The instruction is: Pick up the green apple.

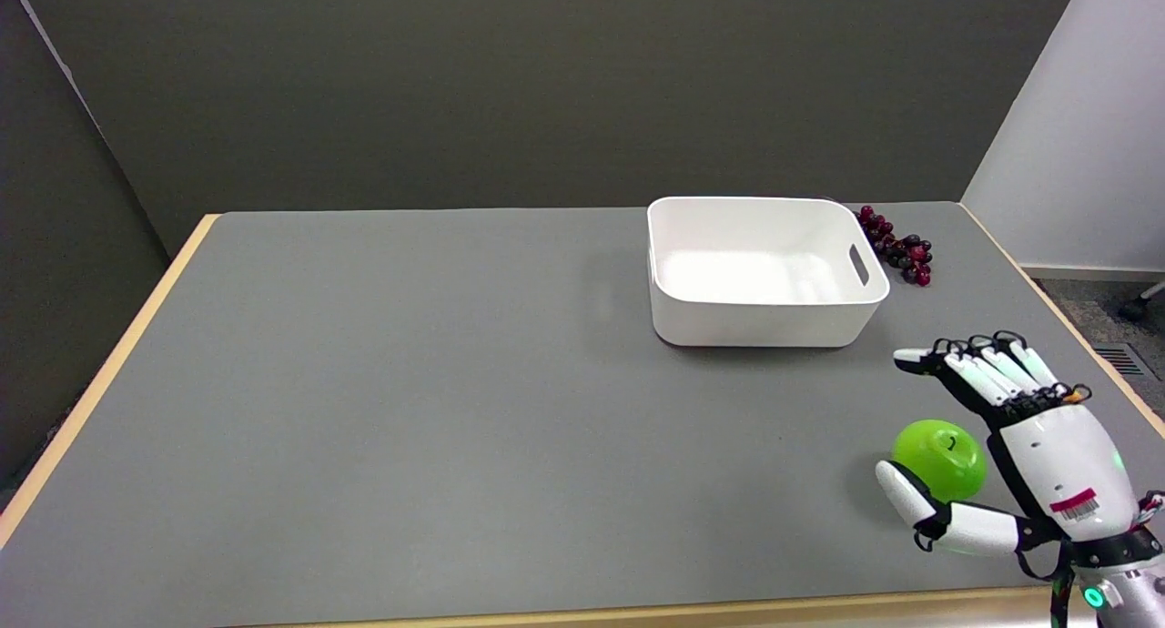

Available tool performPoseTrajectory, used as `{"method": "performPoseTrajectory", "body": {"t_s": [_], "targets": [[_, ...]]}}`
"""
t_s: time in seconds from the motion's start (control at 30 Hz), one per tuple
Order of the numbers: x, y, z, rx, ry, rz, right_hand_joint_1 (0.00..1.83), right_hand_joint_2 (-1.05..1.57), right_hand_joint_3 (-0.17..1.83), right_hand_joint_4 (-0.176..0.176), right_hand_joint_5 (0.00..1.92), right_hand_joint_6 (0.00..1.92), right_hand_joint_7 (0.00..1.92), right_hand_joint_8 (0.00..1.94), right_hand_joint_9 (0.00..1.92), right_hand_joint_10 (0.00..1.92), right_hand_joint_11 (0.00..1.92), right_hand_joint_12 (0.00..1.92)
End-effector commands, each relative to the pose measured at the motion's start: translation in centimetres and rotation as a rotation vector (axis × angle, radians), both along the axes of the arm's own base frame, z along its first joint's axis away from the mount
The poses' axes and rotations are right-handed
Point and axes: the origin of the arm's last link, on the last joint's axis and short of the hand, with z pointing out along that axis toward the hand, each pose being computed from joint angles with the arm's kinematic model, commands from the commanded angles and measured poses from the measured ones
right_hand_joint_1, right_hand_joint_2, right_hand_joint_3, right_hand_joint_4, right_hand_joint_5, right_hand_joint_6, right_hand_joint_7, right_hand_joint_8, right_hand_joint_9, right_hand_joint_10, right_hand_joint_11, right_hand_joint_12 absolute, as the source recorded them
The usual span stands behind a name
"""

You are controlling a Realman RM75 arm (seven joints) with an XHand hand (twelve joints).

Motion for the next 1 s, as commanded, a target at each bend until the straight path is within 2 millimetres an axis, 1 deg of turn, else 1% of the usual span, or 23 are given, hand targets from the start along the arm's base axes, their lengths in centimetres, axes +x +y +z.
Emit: {"method": "performPoseTrajectory", "body": {"t_s": [0.03,0.2,0.5,0.67,0.8,1.0], "targets": [[-1.9,1.8,0.8,-0.063,0.018,-0.035,0.37,0.59,0.81,0.031,0.37,0.69,0.49,0.55,0.31,0.96,0.11,1.33],[-1.7,1.1,1.8,-0.09,0.019,-0.024,0.36,0.59,0.81,0.033,0.37,0.69,0.49,0.55,0.31,0.96,0.12,1.33],[-1.8,-1.4,4.6,-0.126,-0.015,-0.048,0.36,0.59,0.81,0.036,0.37,0.69,0.5,0.55,0.31,0.97,0.12,1.34],[-2.8,-2.2,5.8,-0.163,-0.043,-0.111,0.36,0.59,0.81,0.036,0.37,0.69,0.49,0.55,0.31,0.96,0.12,1.33],[-3.6,-2.4,6.0,-0.177,-0.047,-0.149,0.35,0.59,0.81,0.037,0.37,0.69,0.49,0.54,0.3,0.95,0.11,1.32],[-5.0,-1.9,6.0,-0.212,-0.063,-0.19,0.35,0.59,0.8,0.038,0.36,0.67,0.47,0.52,0.28,0.93,0.1,1.31]]}}
